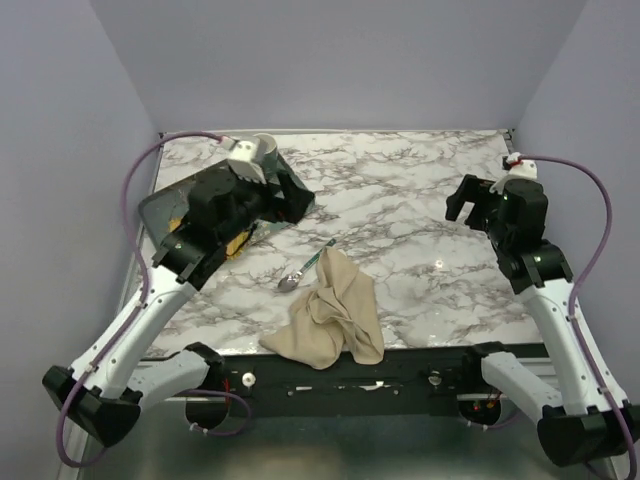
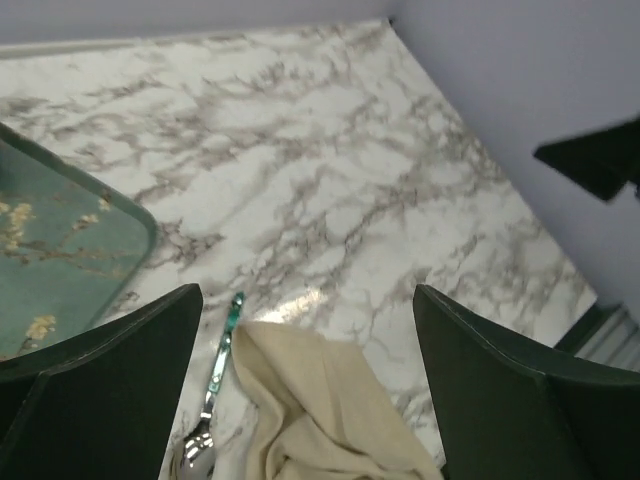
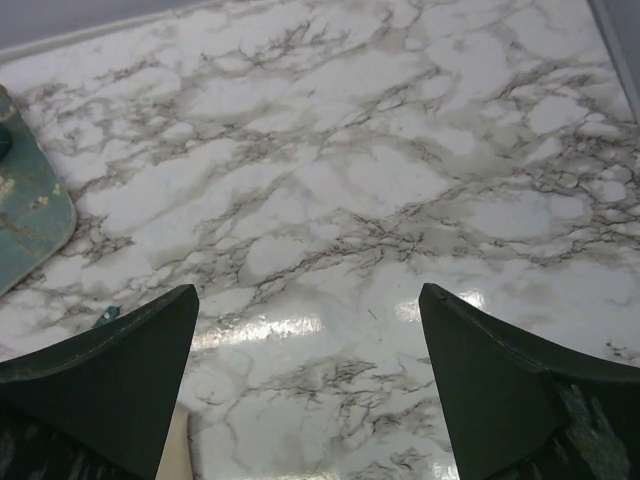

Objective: Fold the napkin, place the utensils inside, and roll it up
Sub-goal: Flatten the napkin out

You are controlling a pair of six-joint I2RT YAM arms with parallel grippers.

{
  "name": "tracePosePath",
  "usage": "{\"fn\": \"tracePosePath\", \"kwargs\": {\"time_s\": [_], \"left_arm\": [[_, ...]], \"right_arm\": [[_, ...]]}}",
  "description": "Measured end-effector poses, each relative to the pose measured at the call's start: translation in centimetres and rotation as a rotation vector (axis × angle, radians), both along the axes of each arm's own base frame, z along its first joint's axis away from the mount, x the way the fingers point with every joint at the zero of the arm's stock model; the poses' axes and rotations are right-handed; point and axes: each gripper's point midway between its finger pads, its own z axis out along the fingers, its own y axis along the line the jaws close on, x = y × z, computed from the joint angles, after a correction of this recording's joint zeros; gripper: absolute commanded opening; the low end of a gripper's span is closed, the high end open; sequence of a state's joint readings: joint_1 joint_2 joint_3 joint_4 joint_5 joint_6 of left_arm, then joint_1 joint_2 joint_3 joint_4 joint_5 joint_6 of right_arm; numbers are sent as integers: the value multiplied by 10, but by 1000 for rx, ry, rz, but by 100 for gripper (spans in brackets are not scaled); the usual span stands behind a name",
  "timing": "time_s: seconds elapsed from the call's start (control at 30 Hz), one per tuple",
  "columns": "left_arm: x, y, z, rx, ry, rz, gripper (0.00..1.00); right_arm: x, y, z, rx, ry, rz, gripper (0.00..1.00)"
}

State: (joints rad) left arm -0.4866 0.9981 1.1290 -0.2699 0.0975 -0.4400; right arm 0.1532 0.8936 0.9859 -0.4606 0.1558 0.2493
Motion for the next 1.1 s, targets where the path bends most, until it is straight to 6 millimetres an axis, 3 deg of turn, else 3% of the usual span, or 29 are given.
{"fn": "tracePosePath", "kwargs": {"time_s": [0.1,0.2,0.3,0.4,0.53,0.63,0.77,0.87,1.1], "left_arm": [[-32,-52,-42,136,50,-161,96],[-72,-86,-87,283,80,-299,95],[-106,-106,-127,420,104,-408,90],[-127,-118,-163,544,124,-478,89],[-136,-120,-197,652,160,-505,90],[-132,-118,-211,696,184,-485,94],[-133,-118,-225,721,225,-475,98],[-136,-118,-227,703,256,-458,98],[-139,-110,-220,585,393,-305,84]], "right_arm": [[12,15,-29,16,101,65,98],[20,41,-64,75,213,184,92],[22,75,-103,177,338,322,91],[23,113,-139,262,444,438,86],[10,168,-182,360,588,581,78],[-1,201,-199,417,652,652,73],[-11,224,-210,447,697,687,68],[-13,231,-216,461,711,692,68],[-21,230,-231,484,729,674,60]]}}
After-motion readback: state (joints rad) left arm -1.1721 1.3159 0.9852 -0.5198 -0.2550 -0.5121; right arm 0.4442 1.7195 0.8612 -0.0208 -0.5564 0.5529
